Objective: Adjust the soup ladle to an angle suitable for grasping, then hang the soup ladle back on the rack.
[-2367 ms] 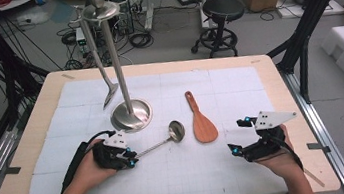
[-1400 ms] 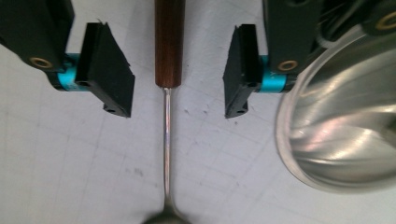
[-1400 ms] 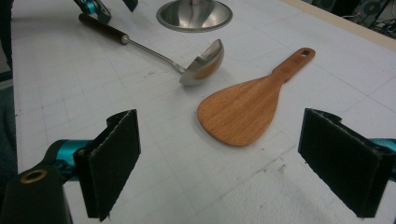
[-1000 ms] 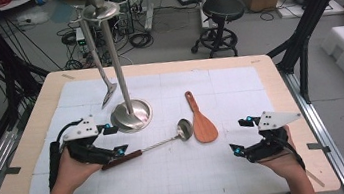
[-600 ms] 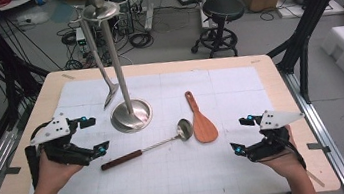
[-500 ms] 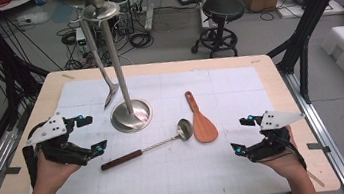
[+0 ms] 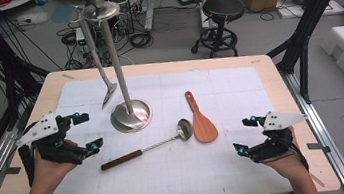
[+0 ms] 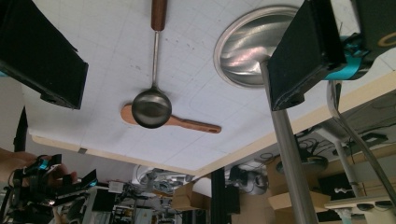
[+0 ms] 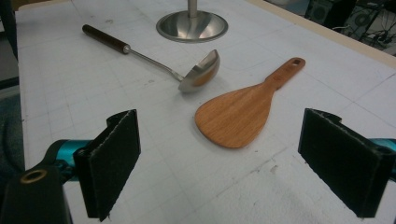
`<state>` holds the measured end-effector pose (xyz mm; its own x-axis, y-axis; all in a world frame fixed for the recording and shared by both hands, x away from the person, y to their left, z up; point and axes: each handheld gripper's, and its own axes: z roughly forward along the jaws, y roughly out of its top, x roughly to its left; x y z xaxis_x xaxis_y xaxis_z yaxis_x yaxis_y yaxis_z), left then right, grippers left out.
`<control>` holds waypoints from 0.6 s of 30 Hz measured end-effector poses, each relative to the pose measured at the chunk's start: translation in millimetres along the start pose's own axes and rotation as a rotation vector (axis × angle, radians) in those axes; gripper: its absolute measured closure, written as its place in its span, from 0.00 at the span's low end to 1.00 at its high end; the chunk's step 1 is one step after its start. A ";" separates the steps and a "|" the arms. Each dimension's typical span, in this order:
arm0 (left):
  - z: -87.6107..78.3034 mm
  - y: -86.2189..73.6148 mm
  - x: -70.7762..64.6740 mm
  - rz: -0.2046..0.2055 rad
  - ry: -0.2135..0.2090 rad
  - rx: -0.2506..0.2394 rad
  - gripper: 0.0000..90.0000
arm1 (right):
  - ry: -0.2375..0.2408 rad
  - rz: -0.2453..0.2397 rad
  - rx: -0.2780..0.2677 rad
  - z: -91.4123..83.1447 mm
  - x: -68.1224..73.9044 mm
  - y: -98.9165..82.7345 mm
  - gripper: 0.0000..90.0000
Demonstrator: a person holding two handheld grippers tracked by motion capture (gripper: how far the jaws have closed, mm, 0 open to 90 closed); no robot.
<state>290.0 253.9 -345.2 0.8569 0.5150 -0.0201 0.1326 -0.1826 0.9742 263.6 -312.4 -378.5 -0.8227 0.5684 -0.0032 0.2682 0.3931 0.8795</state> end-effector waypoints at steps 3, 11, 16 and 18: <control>1.7 -0.4 0.0 0.000 0.000 0.007 0.06 | -0.001 -0.002 0.001 -0.5 -0.2 -0.5 0.13; 3.1 -1.1 2.9 0.001 0.011 0.018 0.06 | -0.004 -0.006 0.002 -0.8 1.6 0.2 0.13; 1.2 -1.9 6.1 -0.003 0.019 0.022 0.06 | 0.012 -0.019 -0.002 4.6 4.2 7.4 0.13; 0.2 -2.6 6.7 -0.005 0.025 0.027 0.06 | 0.021 -0.029 0.004 9.5 6.2 13.7 0.13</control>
<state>295.5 257.7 -347.9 0.8436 0.5367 -0.0187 0.1501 -0.2021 0.9678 267.0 -296.6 -371.1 -0.8405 0.5415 -0.0191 0.2458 0.4124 0.8772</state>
